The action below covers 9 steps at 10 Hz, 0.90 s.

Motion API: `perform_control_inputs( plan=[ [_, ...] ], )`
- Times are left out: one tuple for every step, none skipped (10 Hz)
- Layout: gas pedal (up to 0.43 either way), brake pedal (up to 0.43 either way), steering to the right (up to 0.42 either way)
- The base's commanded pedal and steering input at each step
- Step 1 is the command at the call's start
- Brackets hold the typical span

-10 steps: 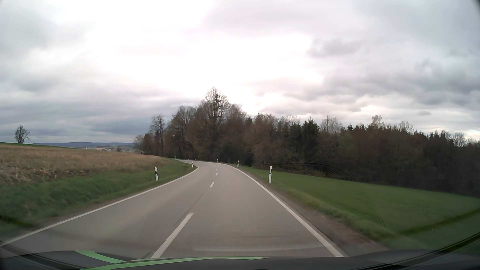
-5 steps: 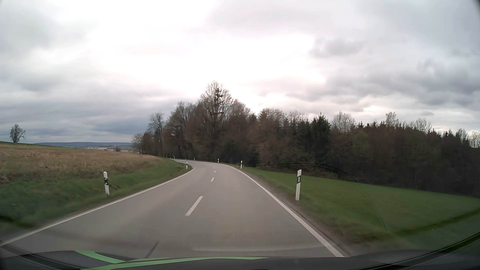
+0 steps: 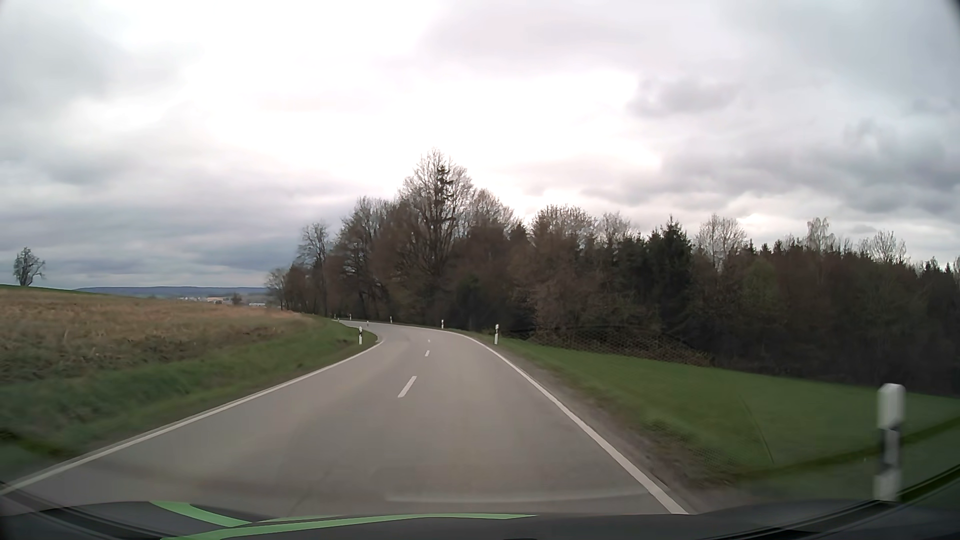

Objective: Follow the waypoints while adhering to traffic rules and regulations

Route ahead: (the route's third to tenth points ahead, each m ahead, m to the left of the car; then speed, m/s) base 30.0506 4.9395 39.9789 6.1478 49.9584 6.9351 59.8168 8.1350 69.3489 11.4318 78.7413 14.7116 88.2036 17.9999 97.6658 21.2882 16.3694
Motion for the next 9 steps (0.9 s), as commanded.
perform_control_inputs(
  plan=[
    [0.059, 0.0, -0.011],
    [0.059, 0.0, -0.012],
    [0.059, 0.0, -0.012],
    [0.059, 0.0, -0.013],
    [0.059, 0.0, -0.012],
    [0.059, 0.0, -0.011],
    [0.059, 0.0, -0.011],
    [0.059, 0.0, -0.011],
    [0.059, 0.0, -0.011]
  ],
)
